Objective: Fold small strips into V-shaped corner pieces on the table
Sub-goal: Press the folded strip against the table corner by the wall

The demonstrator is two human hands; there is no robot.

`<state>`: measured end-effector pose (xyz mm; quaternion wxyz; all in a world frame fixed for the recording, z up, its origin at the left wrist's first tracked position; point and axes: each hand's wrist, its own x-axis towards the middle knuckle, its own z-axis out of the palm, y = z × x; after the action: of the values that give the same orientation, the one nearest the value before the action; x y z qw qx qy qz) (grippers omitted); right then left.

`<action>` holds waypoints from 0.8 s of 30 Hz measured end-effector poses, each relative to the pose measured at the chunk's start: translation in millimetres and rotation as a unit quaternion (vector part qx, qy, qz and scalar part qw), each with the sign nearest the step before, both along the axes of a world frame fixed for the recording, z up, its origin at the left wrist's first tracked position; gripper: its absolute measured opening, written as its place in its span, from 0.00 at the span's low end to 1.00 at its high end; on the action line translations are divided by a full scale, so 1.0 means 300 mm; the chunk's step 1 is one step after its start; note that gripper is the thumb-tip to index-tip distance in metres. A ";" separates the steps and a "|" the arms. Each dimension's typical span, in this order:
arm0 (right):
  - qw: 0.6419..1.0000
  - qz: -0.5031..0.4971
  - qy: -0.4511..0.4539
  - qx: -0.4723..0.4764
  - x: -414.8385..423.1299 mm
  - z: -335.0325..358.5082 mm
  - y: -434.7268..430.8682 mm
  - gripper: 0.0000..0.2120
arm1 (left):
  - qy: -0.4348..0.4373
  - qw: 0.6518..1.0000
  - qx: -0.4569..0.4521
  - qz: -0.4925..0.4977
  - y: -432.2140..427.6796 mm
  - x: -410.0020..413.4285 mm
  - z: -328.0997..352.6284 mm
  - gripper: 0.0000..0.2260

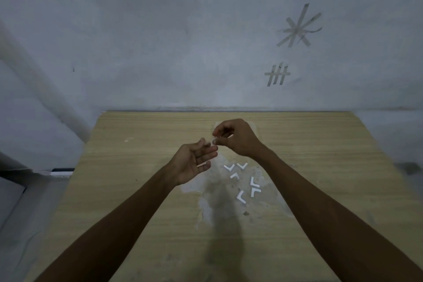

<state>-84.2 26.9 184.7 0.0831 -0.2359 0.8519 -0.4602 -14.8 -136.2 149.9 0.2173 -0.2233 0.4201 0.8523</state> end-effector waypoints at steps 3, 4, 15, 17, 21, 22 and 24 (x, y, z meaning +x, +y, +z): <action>1.000 0.001 0.013 0.009 0.013 0.006 -0.033 0.07 | 0.001 0.999 -0.025 -0.025 -0.030 0.011 0.000 0.13; 1.000 0.000 0.012 0.012 0.014 0.004 -0.041 0.07 | 0.002 0.999 -0.041 -0.035 -0.037 0.014 0.000 0.15; 0.998 0.017 -0.041 0.045 -0.038 -0.051 -0.243 0.07 | 0.082 0.971 -0.198 0.104 -0.216 0.016 -0.028 0.07; 0.998 0.025 -0.046 0.041 -0.067 -0.056 -0.307 0.07 | 0.085 0.968 -0.209 0.115 -0.264 0.000 -0.028 0.05; 0.997 0.049 -0.062 0.026 -0.118 -0.079 -0.425 0.06 | 0.073 0.956 -0.246 0.143 -0.367 -0.036 -0.028 0.04; 0.996 0.051 -0.065 0.025 -0.128 -0.089 -0.446 0.06 | 0.072 0.953 -0.256 0.145 -0.385 -0.042 -0.028 0.04; 0.996 0.052 -0.070 0.021 -0.150 -0.092 -0.483 0.06 | 0.069 0.949 -0.267 0.152 -0.422 -0.054 -0.021 0.04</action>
<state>-129.2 -118.1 157.1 0.1714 -0.2456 0.8400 -0.4525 -31.1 -262.7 143.7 -0.0122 -0.2756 0.6074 0.7450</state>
